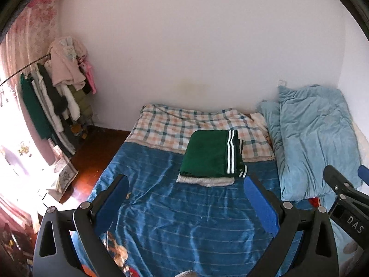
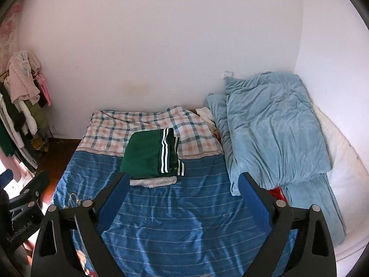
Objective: Fold large clothes
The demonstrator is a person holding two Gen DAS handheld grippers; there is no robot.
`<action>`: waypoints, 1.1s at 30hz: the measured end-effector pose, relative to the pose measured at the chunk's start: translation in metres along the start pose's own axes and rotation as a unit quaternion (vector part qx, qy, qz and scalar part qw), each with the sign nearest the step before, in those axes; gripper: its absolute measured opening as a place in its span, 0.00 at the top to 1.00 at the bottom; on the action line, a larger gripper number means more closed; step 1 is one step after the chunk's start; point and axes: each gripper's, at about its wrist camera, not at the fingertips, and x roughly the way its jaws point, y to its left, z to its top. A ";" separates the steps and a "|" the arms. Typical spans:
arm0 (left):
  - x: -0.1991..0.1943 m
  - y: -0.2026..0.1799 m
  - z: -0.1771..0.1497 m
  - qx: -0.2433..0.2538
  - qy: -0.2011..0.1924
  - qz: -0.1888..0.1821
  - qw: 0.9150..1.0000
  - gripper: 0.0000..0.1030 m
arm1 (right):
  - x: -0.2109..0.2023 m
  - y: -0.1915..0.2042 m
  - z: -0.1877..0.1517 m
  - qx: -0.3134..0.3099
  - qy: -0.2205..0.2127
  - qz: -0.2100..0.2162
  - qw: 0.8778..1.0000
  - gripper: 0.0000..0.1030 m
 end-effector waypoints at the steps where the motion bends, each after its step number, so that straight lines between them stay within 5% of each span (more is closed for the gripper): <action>1: -0.003 0.001 -0.001 -0.003 0.004 -0.006 1.000 0.01 | -0.005 0.000 -0.001 -0.005 -0.003 -0.004 1.000 0.05; 33: -0.024 -0.009 0.001 0.009 -0.004 0.016 1.000 0.01 | -0.013 -0.006 0.005 -0.020 0.001 0.015 1.000 0.03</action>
